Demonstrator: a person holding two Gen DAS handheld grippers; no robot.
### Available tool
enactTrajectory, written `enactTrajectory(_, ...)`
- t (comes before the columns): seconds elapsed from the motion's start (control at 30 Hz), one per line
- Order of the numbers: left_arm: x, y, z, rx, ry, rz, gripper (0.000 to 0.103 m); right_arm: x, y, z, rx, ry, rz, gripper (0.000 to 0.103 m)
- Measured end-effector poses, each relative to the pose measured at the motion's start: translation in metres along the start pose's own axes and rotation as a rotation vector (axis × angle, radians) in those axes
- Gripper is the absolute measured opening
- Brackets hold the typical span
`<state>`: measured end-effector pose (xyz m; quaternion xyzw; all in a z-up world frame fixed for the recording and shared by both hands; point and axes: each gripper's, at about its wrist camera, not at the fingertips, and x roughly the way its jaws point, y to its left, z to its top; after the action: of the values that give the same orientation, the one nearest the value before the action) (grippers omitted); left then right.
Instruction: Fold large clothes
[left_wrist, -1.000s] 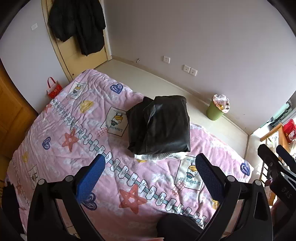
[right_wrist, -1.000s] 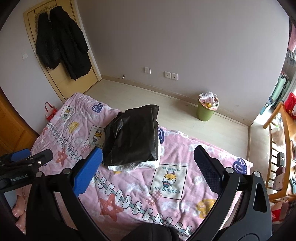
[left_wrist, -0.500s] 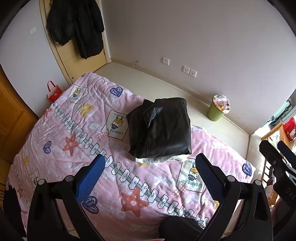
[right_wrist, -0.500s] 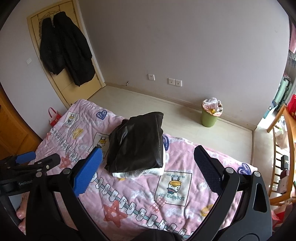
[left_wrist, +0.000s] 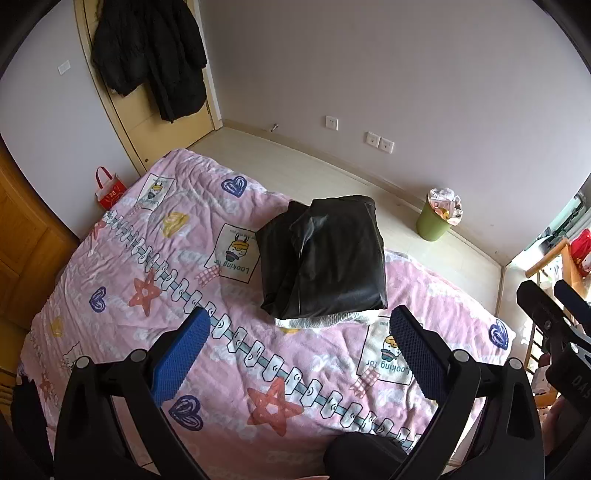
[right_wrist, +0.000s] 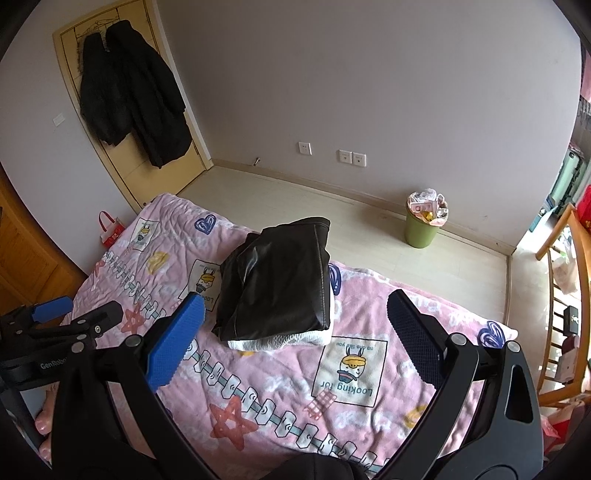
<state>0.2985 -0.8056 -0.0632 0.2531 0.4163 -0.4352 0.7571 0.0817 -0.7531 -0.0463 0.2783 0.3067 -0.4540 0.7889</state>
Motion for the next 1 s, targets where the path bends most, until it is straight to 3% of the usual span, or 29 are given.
enactTrajectory(1.0, -0.001, -0.002, -0.011, 0.007, 0.018, -0.044, 0.095, -0.010, -0.006, -0.015, 0.006, 0.017, -0.001, 0.097)
